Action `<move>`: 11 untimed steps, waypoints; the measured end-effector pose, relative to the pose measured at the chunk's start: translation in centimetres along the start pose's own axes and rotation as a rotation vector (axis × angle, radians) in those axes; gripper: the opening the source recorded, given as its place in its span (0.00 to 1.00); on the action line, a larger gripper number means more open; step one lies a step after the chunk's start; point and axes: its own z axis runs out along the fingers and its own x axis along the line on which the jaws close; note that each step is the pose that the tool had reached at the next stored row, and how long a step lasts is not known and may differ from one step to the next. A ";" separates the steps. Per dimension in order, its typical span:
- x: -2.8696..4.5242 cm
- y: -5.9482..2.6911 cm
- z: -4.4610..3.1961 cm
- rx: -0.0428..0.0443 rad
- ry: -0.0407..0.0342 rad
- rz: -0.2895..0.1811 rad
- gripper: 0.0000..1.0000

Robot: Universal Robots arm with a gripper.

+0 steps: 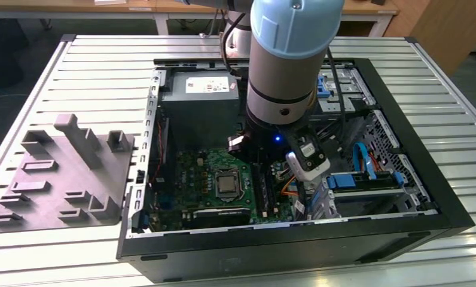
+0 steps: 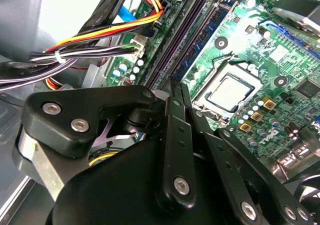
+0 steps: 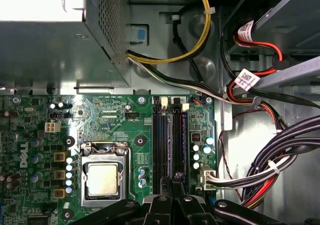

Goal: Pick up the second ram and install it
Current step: 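Insert the second ram into the second slot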

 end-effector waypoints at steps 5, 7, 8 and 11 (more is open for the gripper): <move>0.00 0.02 0.14 -0.0002 -0.0001 0.000 0.11; 0.01 0.01 0.23 -0.0001 -0.0001 0.000 0.11; 0.01 0.01 0.23 0.0000 0.0000 0.000 0.11; 0.01 0.01 0.25 0.0000 0.0000 0.000 0.11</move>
